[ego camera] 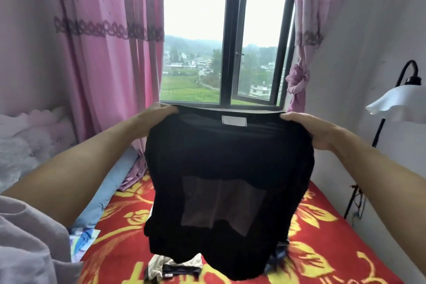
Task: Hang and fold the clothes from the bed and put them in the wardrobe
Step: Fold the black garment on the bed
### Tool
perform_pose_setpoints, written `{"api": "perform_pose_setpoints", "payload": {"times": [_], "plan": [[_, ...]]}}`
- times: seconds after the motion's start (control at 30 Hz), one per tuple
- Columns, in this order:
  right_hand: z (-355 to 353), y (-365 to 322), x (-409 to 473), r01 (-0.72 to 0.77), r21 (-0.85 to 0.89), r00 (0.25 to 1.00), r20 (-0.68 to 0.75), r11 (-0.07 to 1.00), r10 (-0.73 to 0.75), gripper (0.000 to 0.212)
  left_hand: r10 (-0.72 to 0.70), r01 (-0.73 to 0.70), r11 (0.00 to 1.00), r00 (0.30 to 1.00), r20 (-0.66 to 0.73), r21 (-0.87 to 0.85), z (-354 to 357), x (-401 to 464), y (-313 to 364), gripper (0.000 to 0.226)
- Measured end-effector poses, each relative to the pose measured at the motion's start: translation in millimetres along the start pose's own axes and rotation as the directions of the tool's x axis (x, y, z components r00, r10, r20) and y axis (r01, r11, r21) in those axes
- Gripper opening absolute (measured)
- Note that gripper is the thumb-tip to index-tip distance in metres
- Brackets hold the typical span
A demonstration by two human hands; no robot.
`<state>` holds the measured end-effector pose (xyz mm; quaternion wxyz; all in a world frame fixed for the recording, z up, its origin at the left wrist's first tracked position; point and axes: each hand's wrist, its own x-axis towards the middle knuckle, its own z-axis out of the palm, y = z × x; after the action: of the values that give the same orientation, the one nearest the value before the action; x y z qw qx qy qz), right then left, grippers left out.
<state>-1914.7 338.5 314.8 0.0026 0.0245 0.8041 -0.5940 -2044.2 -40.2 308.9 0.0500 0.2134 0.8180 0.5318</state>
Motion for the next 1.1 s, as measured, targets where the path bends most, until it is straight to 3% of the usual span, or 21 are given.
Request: {"api": "perform_pose_setpoints", "payload": {"times": [0.1,0.17,0.33,0.43,0.5,0.6,0.7,0.83,0.97,1.03,1.1], "plan": [[-16.5,-3.6,-9.4,-0.041,-0.215,0.935,0.335,0.976,0.114,0.064,-0.056,0.062,0.998,0.963,0.262,-0.014,-17.2,-6.8,-5.9,0.048],[-26.4,2.4,-9.6,-0.081,-0.295,0.893,0.403,0.952,0.201,0.062,-0.064,0.078,0.997,0.925,0.375,-0.021,-25.6,-9.2,-13.4,0.059],[-26.5,29.8,-0.5,-0.028,-0.204,0.988,0.141,0.979,0.058,0.044,-0.038,0.101,0.985,0.917,0.396,-0.139,-27.0,-11.0,-27.3,0.047],[-8.7,40.4,5.4,0.054,-0.184,0.996,-0.064,0.982,-0.067,0.036,-0.07,0.134,0.98,0.925,0.373,-0.147,-25.3,-11.8,-32.2,0.048],[7.8,39.4,10.7,0.089,-0.346,0.975,-0.162,0.934,-0.153,0.027,-0.112,0.132,0.989,0.964,0.24,-0.068,-17.2,-12.1,-34.6,0.038],[38.5,30.2,16.7,0.046,-0.61,0.92,-0.282,0.791,-0.271,0.031,-0.107,0.108,0.984,0.994,-0.014,0.139,10.5,-12.9,-29.7,0.027],[78.8,17.5,19.5,0.035,-0.602,0.888,-0.348,0.798,-0.301,0.027,-0.103,0.109,0.99,0.992,-0.067,0.093,52.2,-18.8,-13.2,0.024],[140.7,5.5,21.6,0.148,-0.479,0.925,-0.242,0.865,-0.292,0.026,-0.127,0.145,0.983,0.98,0.154,-0.111,107.4,-29.8,14.5,0.017],[165.4,5.1,15.4,0.286,-0.439,0.933,-0.073,0.851,-0.352,0.022,-0.112,0.158,0.949,0.977,0.18,-0.272,115.7,-28.9,28.3,0.022],[160.2,8.5,12.3,0.295,-0.484,0.949,0.048,0.824,-0.311,0.035,-0.112,0.216,0.879,0.96,0.256,-0.425,106.6,-29.6,28.4,0.02],[153.1,12.6,14.0,0.311,-0.568,0.948,0.124,0.762,-0.294,0.044,-0.075,0.176,0.909,0.961,0.266,-0.378,102.2,-31.0,26.0,0.017]]}}
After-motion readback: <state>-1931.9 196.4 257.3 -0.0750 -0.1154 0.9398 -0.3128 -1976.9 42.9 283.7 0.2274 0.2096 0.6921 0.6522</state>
